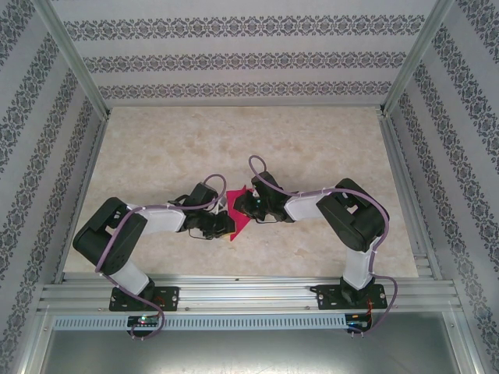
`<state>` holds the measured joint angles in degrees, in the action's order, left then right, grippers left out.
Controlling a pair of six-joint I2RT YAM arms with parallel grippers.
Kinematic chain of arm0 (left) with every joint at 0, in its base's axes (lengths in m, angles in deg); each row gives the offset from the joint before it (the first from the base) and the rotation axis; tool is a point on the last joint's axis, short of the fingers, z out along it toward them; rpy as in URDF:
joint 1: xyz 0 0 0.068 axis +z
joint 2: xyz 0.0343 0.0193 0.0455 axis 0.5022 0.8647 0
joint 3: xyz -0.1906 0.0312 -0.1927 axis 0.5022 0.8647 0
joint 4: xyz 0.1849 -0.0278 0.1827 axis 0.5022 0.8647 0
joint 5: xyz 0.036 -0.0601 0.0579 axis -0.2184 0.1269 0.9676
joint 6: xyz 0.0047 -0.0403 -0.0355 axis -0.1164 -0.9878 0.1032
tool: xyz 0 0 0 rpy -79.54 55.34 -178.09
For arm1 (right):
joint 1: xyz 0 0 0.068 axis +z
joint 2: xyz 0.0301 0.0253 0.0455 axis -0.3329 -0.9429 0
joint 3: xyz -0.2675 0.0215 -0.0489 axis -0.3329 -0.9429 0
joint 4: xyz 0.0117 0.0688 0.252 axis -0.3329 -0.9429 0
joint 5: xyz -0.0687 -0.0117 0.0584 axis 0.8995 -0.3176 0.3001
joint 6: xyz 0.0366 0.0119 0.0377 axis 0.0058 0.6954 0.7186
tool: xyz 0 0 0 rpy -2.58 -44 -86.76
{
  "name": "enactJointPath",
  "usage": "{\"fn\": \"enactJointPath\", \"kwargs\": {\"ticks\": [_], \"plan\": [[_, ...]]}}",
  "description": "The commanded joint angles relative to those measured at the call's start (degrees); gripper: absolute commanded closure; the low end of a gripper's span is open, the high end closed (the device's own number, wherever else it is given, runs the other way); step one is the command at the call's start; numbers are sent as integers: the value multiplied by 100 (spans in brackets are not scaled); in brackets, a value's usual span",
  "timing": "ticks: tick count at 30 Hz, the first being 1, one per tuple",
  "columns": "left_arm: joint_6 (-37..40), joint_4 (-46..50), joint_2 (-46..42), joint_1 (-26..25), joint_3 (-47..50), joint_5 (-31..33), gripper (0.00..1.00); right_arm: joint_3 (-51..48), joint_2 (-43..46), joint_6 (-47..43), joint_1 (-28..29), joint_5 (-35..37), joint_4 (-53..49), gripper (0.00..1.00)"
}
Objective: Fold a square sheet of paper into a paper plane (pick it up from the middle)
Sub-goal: Fourth fold the wing at the center of the table.
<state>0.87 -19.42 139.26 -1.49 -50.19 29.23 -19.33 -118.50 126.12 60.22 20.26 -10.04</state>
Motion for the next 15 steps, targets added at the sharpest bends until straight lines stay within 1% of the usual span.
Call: {"fn": "enactJointPath", "kwargs": {"ticks": [1,3,8,11,13,15], "plan": [[341,592,94,-252,154,-190,84,-232,-321,-37,101,208,-697,79],[596,1108,39,-339,84,-72,86,-224,-320,-49,85,196,-723,79],[848,1689,-321,-361,153,91,85,-281,-291,-61,55,214,-723,79],[1020,1892,-386,-369,111,47,84,-281,-291,-63,38,215,-724,79],[1087,1930,-405,-386,75,-98,84,-296,-283,-57,37,215,-723,79],[1050,1967,-587,-395,85,-99,85,-315,-271,-29,52,232,-719,79]]}}
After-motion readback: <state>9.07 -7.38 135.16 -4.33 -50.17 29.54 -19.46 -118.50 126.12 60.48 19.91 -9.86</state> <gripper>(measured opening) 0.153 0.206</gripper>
